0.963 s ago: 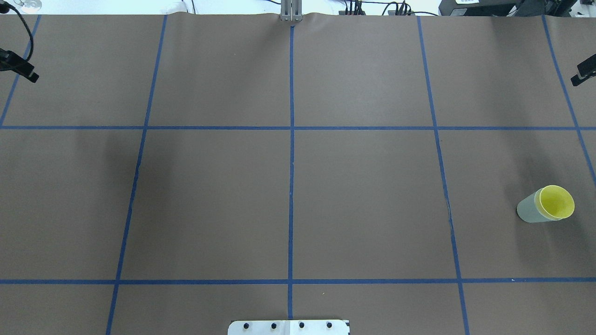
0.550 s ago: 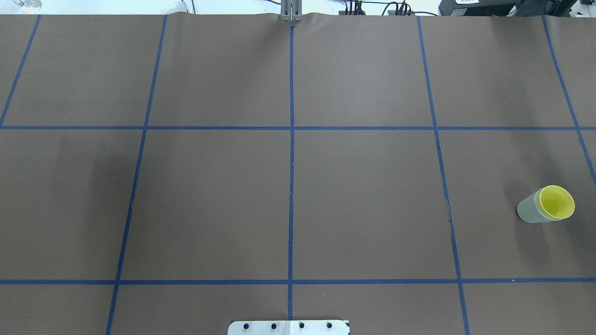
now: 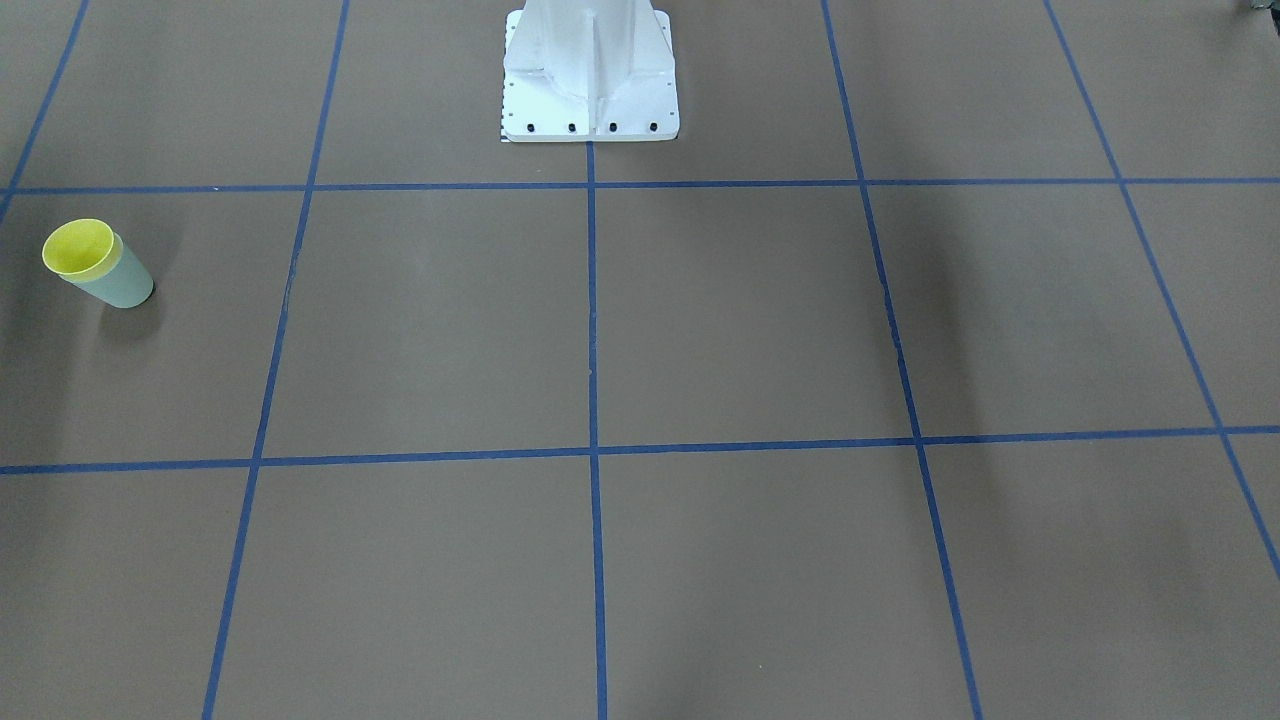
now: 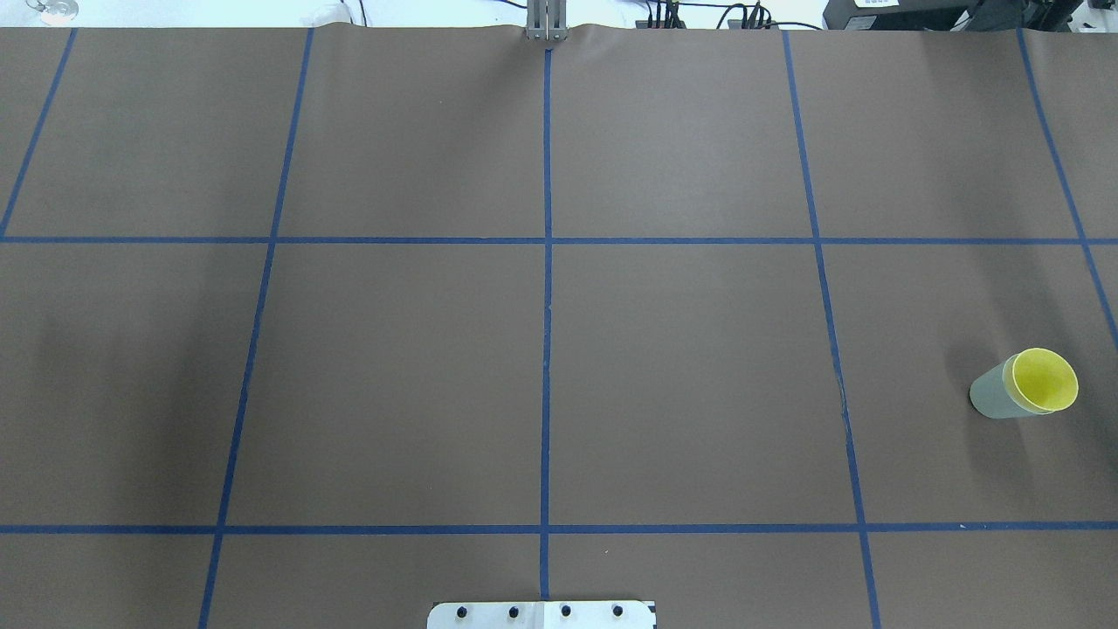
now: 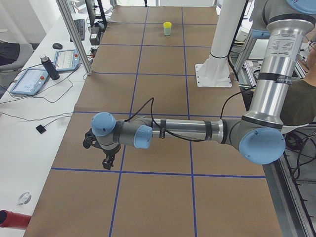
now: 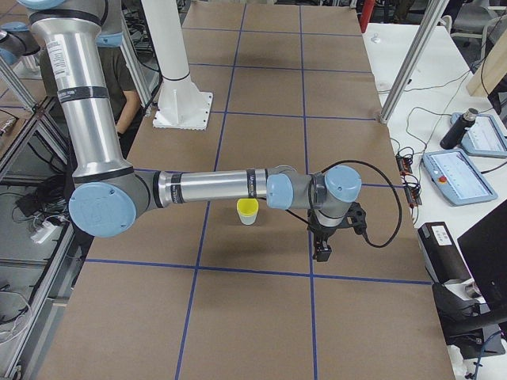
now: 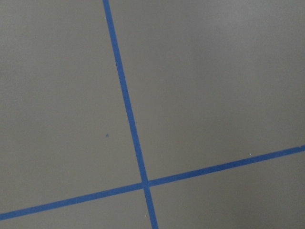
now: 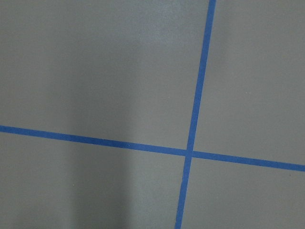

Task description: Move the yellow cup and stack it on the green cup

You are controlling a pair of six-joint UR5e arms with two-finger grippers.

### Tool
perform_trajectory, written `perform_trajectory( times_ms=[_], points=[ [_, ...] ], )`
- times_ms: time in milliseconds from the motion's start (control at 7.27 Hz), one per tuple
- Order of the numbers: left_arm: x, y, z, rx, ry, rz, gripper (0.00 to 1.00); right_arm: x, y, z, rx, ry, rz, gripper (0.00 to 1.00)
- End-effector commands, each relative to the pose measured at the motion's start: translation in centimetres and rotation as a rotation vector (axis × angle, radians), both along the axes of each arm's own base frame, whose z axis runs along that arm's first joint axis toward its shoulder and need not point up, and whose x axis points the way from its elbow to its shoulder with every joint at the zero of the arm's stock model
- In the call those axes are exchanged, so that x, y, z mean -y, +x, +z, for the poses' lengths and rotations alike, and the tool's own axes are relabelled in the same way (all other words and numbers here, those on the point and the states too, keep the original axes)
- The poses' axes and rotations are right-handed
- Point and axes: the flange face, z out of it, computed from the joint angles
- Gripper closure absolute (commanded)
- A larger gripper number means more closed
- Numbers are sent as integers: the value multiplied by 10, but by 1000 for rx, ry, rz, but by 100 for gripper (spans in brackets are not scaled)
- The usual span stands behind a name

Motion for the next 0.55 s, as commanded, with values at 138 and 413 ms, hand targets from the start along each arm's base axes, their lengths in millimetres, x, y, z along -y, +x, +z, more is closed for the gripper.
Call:
perform_trajectory(
  times_ms=[138,413],
  points=[
    [-33,-3,-13,0,-59,-3,0,-25,4,7,2,5,0,0],
    [-60,-1,10,26,-106,1,0,-29,5,10,2,3,-1,0]
  ],
)
